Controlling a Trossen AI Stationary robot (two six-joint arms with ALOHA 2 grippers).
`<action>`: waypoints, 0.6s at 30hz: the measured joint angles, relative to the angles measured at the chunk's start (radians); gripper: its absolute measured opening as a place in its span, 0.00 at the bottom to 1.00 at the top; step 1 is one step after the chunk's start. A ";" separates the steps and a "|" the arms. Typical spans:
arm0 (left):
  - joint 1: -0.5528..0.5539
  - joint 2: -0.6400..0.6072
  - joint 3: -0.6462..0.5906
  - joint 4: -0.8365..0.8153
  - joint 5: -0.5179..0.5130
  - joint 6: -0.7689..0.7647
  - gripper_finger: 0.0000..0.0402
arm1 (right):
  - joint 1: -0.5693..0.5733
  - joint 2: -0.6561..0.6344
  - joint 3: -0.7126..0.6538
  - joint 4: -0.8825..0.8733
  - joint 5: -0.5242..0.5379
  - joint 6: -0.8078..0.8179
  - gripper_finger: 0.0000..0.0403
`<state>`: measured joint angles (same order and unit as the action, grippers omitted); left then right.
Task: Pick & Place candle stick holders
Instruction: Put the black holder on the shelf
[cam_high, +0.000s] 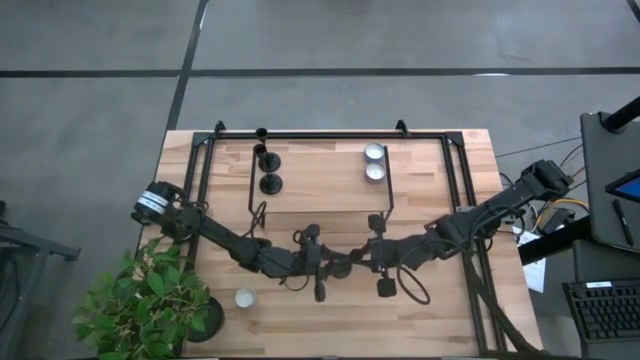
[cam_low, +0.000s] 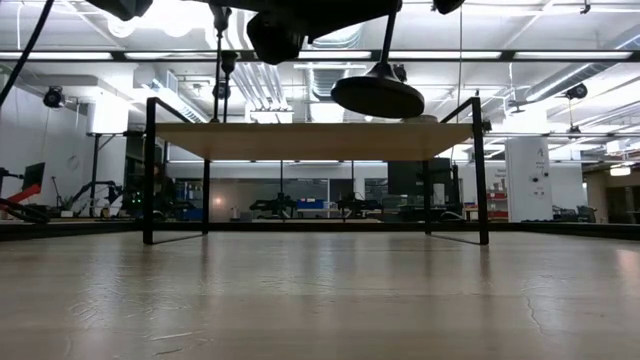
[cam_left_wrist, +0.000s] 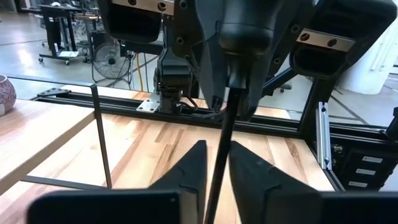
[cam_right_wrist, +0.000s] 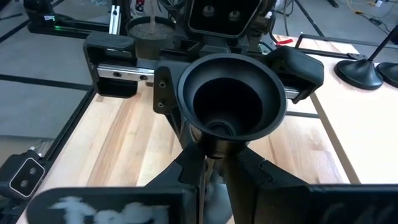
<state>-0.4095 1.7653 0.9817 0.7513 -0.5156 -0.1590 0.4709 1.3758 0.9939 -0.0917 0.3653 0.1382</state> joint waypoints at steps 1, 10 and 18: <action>0.000 0.000 0.000 0.000 0.000 0.000 0.13 | 0.000 0.000 0.000 0.000 0.000 0.000 0.10; 0.000 0.000 -0.002 0.000 0.010 0.044 0.02 | -0.001 0.000 -0.001 0.000 0.001 0.003 0.10; -0.001 0.000 -0.003 0.001 -0.013 0.044 0.01 | 0.000 0.000 -0.001 -0.003 0.000 0.044 0.26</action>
<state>-0.4103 1.7653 0.9783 0.7521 -0.5291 -0.1147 0.4713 1.3758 0.9928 -0.0952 0.3655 0.1825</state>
